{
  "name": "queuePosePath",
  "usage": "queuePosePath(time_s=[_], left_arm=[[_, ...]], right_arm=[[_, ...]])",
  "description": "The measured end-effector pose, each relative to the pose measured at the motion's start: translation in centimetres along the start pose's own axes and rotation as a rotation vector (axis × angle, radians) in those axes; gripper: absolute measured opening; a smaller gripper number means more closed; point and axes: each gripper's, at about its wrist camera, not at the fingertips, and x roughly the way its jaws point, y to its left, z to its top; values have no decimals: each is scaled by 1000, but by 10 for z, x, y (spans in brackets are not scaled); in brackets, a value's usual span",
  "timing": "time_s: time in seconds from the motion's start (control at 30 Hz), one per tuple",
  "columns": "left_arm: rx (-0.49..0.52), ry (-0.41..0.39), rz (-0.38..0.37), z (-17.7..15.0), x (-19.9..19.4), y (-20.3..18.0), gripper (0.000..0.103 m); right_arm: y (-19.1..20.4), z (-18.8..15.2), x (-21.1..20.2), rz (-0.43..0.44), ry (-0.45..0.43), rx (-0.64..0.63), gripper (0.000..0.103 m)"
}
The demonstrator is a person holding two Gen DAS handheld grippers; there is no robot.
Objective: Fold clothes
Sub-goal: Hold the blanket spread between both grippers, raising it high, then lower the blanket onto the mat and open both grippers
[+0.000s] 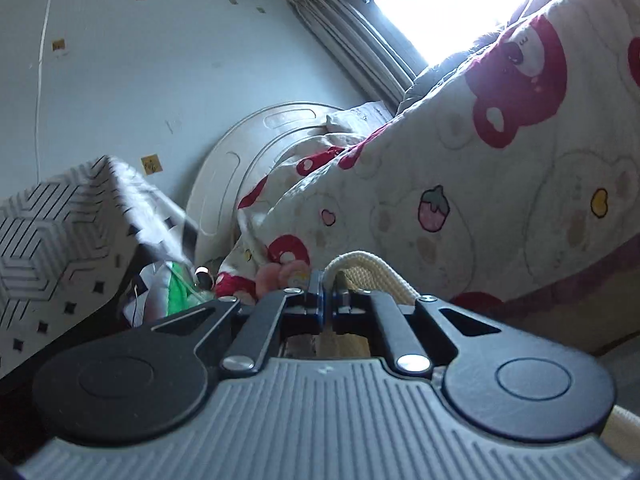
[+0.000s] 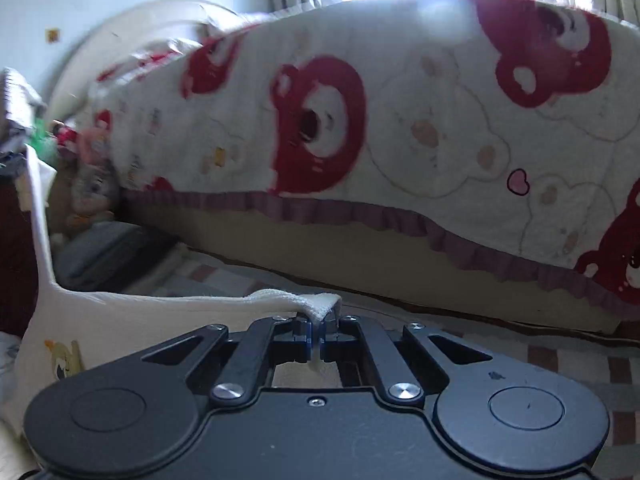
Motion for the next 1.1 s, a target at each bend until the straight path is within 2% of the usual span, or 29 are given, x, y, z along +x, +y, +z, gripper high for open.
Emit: queuePosePath(time_s=[0.13,0.27,0.4,0.43,0.47,0.5,0.53,0.57,0.63,0.67,0.73,0.83,0.9,1.0,1.1], left_arm=[[17,-100,-23,42,32,-63,4],[-20,-148,-51,63,51,-111,4],[-64,-102,-49,34,92,-158,5],[-70,-65,-76,22,98,-170,9],[-76,-29,-103,10,105,-182,12],[-77,14,-133,-3,111,-193,27],[-61,71,-171,-17,115,-206,51],[-45,128,-212,-31,118,-218,61],[-14,236,-319,-63,117,-236,65],[-10,273,-367,-79,111,-242,65],[-23,323,-455,-109,94,-246,65],[-122,419,-605,-153,59,-229,65],[-198,498,-678,-184,34,-212,65],[-310,590,-696,-229,-6,-178,65],[-320,661,-707,-256,-32,-151,65]], right_arm=[[-29,25,85,-134,25,14,3],[-56,44,165,-265,44,31,3],[-72,24,215,-343,72,122,5],[-75,16,225,-357,92,135,13],[-77,7,234,-366,126,132,26],[-78,-3,241,-374,168,120,32],[-79,-12,244,-376,198,107,39],[-79,-21,245,-377,220,92,40],[-78,-39,235,-347,255,84,43],[-78,-48,228,-322,269,94,47],[-78,-66,214,-272,299,114,49],[-77,-94,191,-188,348,186,49],[-73,-113,175,-125,370,271,49],[-61,-139,148,-25,366,389,49],[-40,-165,124,82,368,481,49]])
